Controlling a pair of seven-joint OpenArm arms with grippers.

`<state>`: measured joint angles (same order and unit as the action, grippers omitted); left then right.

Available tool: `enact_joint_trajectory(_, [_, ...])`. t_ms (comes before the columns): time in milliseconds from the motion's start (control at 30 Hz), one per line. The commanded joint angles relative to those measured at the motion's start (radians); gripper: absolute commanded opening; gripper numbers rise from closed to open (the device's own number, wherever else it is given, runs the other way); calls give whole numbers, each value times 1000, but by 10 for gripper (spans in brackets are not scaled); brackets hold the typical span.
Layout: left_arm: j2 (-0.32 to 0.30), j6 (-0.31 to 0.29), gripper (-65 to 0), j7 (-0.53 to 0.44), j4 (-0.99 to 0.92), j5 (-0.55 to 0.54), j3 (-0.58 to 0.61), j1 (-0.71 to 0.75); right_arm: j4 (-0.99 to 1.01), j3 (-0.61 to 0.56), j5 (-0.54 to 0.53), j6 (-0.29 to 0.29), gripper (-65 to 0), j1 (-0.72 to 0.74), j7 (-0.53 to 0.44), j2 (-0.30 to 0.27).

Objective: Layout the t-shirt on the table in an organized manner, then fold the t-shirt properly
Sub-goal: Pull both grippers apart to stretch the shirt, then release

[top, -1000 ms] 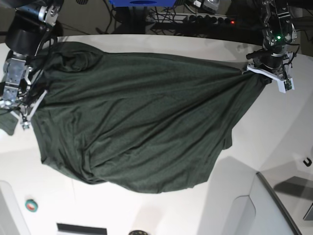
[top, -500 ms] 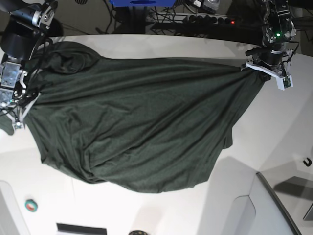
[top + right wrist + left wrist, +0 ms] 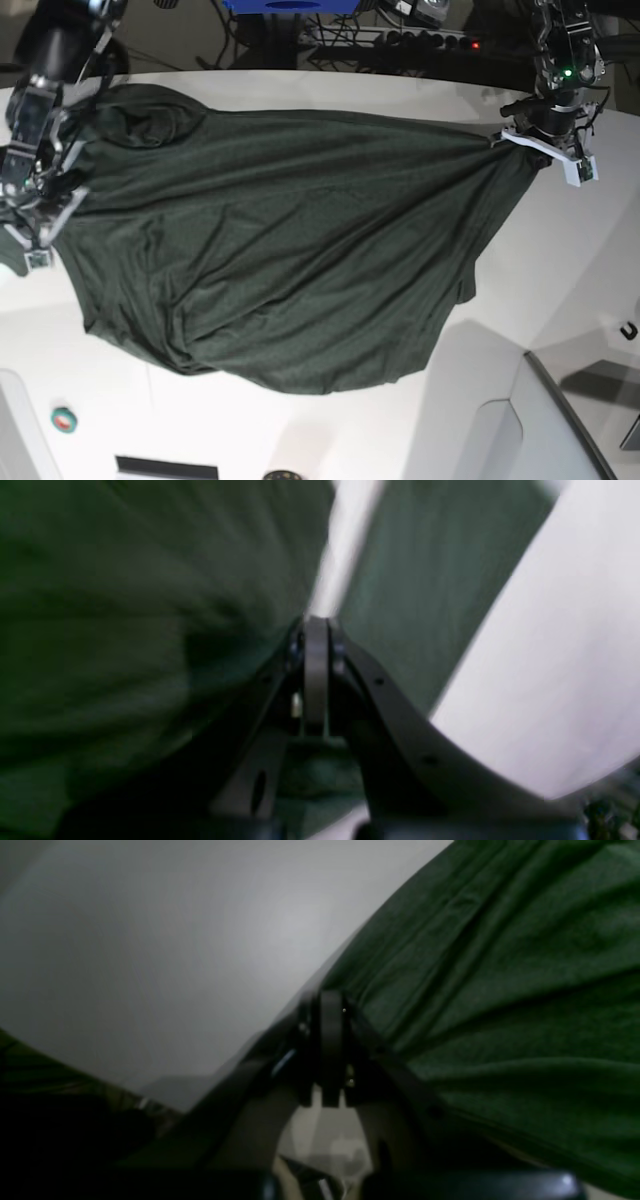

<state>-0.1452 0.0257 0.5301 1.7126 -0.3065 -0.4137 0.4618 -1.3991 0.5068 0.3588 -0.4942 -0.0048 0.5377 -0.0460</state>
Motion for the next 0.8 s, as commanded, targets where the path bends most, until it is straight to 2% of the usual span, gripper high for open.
enact_joint_trajectory(0, [5, 3, -650, -21, 14, 2, -7, 2, -53, -1, -1, -31, -587, -4, 6, 4])
enact_joint_trajectory(133, [15, 3, -650, -21, 14, 2, -4, 1, -165, -1, -4, -156, -444, -70, 97, 59])
enact_joint_trajectory(200, [15, 3, -632, -21, 14, 2, -4, 1, -177, -1, -5, -197, -443, -102, 103, 85])
enact_joint_trajectory(367, [15, 3, -290, -21, 14, 2, -4, 7, -170, -1, -7, -204, -443, -142, 98, 100])
enact_joint_trajectory(433, [15, 3, -193, -21, 14, 2, -9, 12, -173, -1, -30, -204, -443, -151, 98, 99])
enact_joint_trajectory(500, [15, 3, -127, -21, 14, 2, -11, 13, -177, -1, -70, -204, -443, -163, 98, 91])
enact_joint_trajectory(767, [15, 0, -120, -21, 23, 0, 11, 5, -181, -3, -83, -204, -443, -214, 98, 80])
